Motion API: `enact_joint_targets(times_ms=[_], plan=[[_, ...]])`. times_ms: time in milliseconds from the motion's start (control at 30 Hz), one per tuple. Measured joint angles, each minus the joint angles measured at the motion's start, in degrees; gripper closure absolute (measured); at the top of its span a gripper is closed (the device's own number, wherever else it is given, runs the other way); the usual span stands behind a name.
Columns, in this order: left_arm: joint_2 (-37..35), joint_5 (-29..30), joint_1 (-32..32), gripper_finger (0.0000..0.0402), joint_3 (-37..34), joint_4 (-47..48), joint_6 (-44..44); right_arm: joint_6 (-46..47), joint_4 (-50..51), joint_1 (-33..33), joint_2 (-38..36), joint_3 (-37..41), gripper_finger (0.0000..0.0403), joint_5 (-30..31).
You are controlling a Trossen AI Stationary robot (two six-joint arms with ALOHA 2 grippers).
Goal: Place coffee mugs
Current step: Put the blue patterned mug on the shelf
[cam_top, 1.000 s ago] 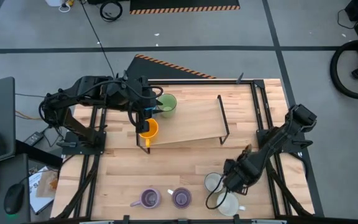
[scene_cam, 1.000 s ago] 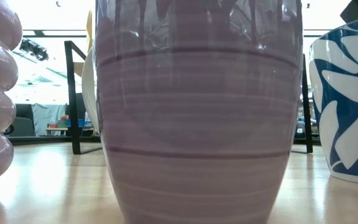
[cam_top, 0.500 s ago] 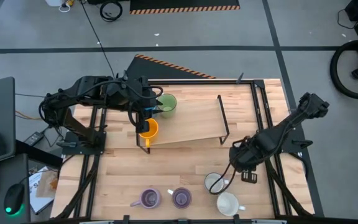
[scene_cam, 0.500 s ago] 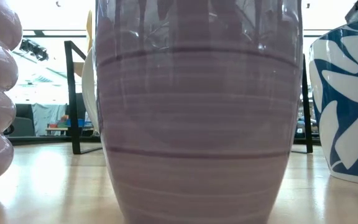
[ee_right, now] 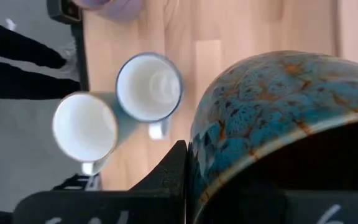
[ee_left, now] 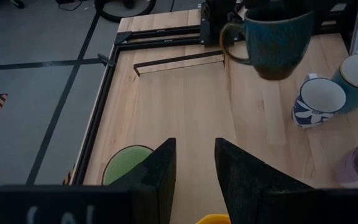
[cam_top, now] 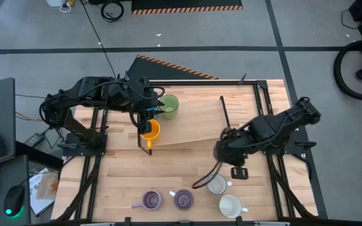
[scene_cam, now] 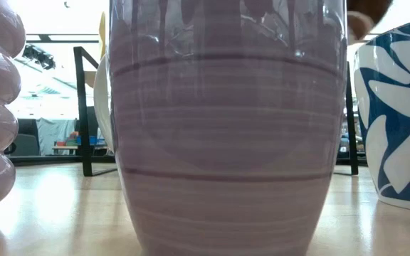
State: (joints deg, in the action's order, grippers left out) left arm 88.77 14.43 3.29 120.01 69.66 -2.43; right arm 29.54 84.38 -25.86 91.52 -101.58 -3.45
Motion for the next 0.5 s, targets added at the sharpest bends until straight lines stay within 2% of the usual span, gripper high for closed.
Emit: enact_joint_targets(times_ms=[267,500], plan=[[0.0,0.2,0.0,0.0285,0.0,0.2,2.3,-12.0,4.1,6.2,8.3,-12.2,0.0358,5.0],[0.0,-0.8,0.2,0.0285,0.0,1.9,8.0,-15.6,5.7,14.4,9.7,-14.6,0.0356,5.5]])
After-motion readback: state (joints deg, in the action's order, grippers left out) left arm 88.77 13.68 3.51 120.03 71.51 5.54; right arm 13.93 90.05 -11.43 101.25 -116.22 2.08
